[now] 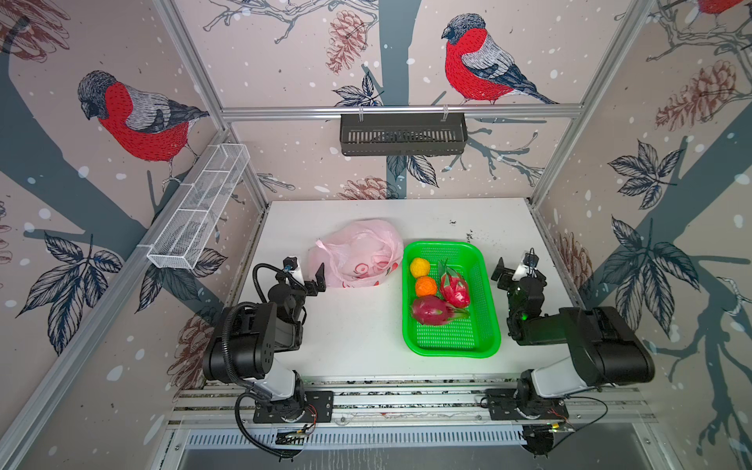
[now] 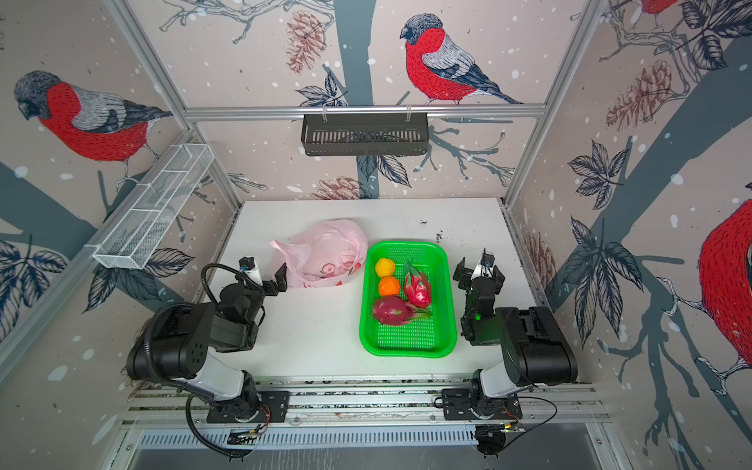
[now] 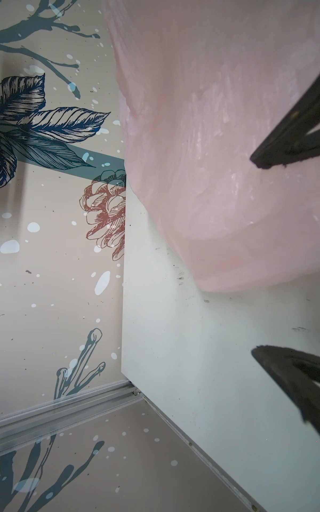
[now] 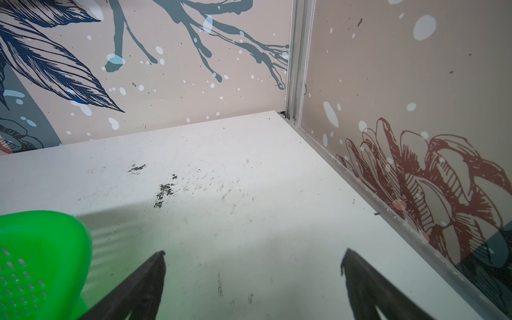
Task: Untie the knot of the plastic bag and take out the fruit
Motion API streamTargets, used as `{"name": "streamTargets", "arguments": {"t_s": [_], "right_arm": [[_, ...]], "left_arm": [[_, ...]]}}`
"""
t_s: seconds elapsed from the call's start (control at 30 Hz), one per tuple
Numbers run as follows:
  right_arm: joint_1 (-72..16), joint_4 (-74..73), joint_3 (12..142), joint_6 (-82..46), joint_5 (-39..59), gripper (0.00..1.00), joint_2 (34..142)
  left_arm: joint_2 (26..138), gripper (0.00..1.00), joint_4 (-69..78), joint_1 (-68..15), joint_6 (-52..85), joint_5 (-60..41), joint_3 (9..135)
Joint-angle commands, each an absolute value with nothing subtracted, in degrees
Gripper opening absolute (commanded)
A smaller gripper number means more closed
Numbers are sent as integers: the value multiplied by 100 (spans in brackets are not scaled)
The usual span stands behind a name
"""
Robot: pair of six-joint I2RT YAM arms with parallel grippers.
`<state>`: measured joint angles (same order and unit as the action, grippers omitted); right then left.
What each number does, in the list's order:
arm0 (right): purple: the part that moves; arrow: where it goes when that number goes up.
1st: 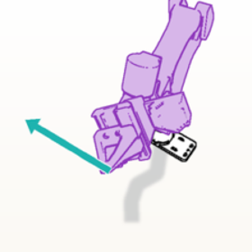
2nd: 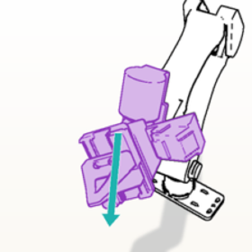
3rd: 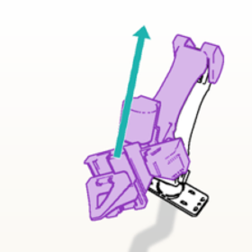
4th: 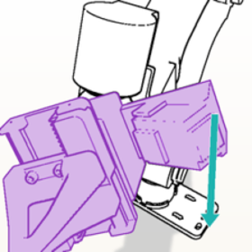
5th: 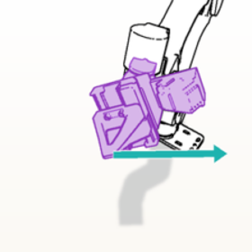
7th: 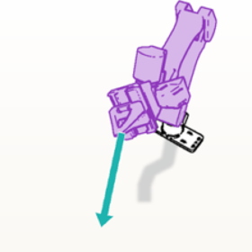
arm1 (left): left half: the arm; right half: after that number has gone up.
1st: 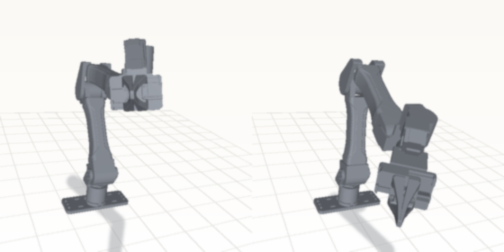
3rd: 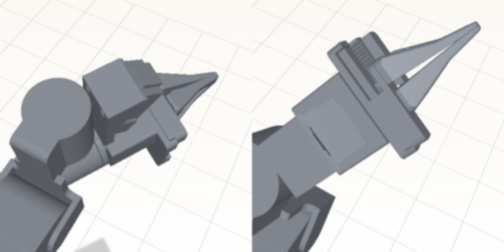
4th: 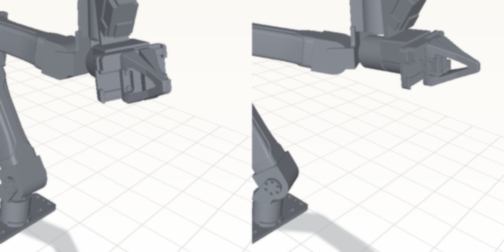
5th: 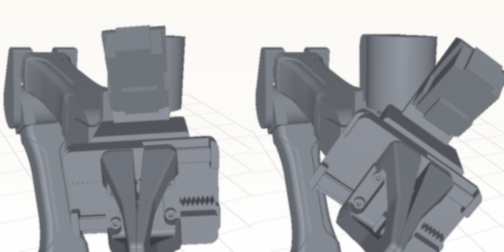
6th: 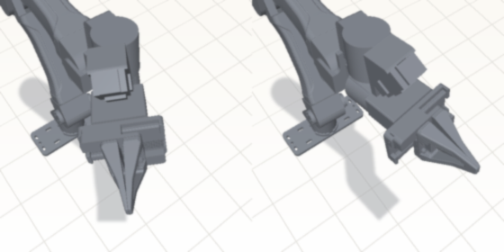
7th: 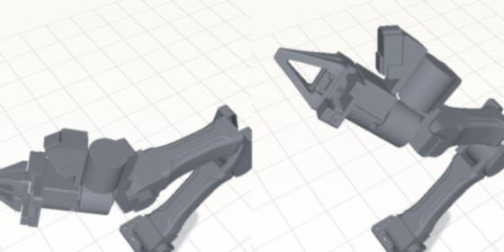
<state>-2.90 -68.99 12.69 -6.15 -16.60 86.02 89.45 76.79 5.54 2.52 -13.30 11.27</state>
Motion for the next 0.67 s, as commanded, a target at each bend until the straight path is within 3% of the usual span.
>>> {"name": "streamTargets", "arguments": {"t_s": [0.0, 0.63], "right_arm": [[-290, -6979, 1294, -584, -1731, 99, 8613], [-210, -6926, 1313, -615, -1556, 99, 8613]], "left_arm": [[8930, 99, 7875, 545, 134, -1301, 1151], [8930, 99, 7882, 545, 133, -1301, 1151]]}}
